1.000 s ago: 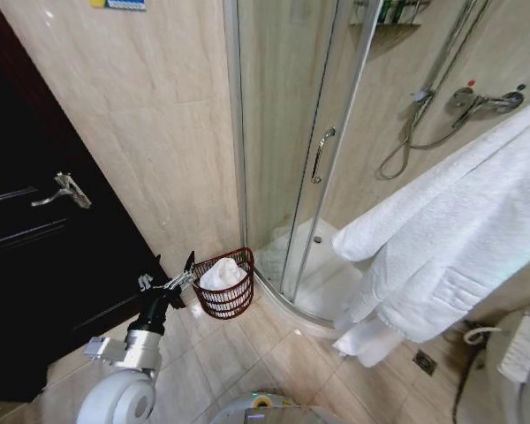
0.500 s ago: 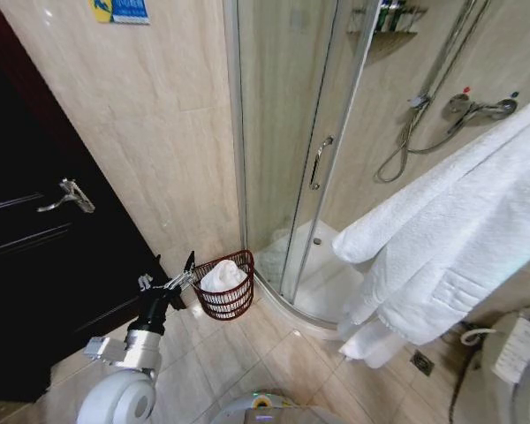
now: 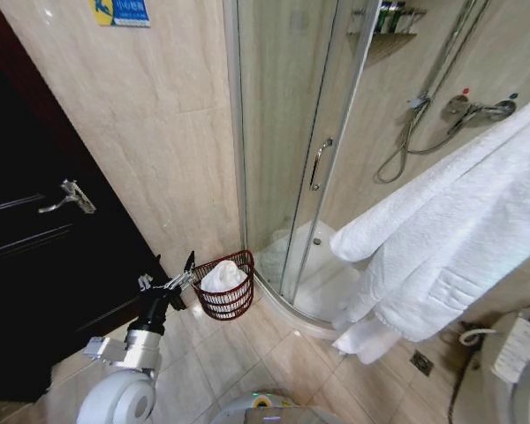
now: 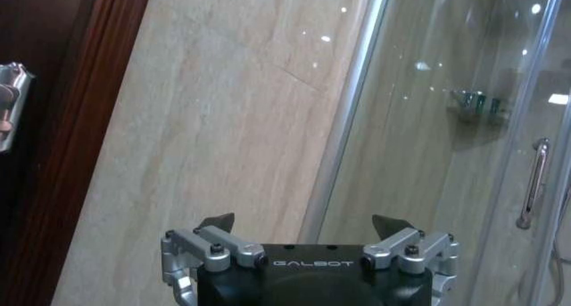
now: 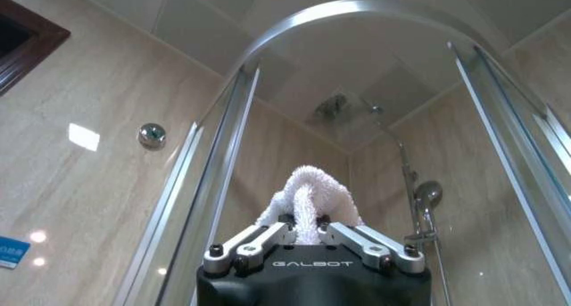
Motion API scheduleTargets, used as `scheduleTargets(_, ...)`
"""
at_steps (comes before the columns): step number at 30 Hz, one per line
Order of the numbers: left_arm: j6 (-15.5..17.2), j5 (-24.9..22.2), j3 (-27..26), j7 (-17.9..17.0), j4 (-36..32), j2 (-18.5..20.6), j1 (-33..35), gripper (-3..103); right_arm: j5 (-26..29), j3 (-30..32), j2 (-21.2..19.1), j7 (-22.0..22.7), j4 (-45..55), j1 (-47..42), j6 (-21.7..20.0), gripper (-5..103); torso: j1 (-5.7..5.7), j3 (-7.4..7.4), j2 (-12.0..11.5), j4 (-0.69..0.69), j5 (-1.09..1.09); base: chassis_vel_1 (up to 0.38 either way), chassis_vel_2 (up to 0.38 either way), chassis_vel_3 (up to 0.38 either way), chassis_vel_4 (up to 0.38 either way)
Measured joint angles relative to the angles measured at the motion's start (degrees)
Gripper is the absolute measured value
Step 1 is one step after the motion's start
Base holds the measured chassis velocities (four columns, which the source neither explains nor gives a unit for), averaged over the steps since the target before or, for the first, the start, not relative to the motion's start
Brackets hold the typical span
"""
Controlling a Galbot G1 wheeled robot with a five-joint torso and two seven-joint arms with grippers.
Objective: Discard the used towel into the hamper.
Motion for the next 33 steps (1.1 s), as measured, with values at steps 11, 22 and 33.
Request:
scheduleTargets(11,0.0,0.0,0.0,0.0,0.0,0.0,0.0,100,0.0,0.1,-0.2,0.0,0.0,0.0,0.2,7,-0.16,-0.16,-0.2,0.00,-0.02,0.130,-0.124,-0.121,0.131)
scheduleTargets(22,0.0,0.0,0.0,0.0,0.0,0.0,0.0,100,0.0,0.2,-0.2,0.6,0.0,0.1,0.9,7,-0.24,-0.23,-0.4,0.00,0.04,0.095,-0.086,-0.101,0.087)
scheduleTargets(33,0.0,0.0,0.0,0.0,0.0,0.0,0.0,100,-0.3,-1.4,0.8,0.3,0.0,0.0,0.9,7,-0.59,-0.55,-1.0,0.00,0.00,-0.016,0.044,0.038,-0.010)
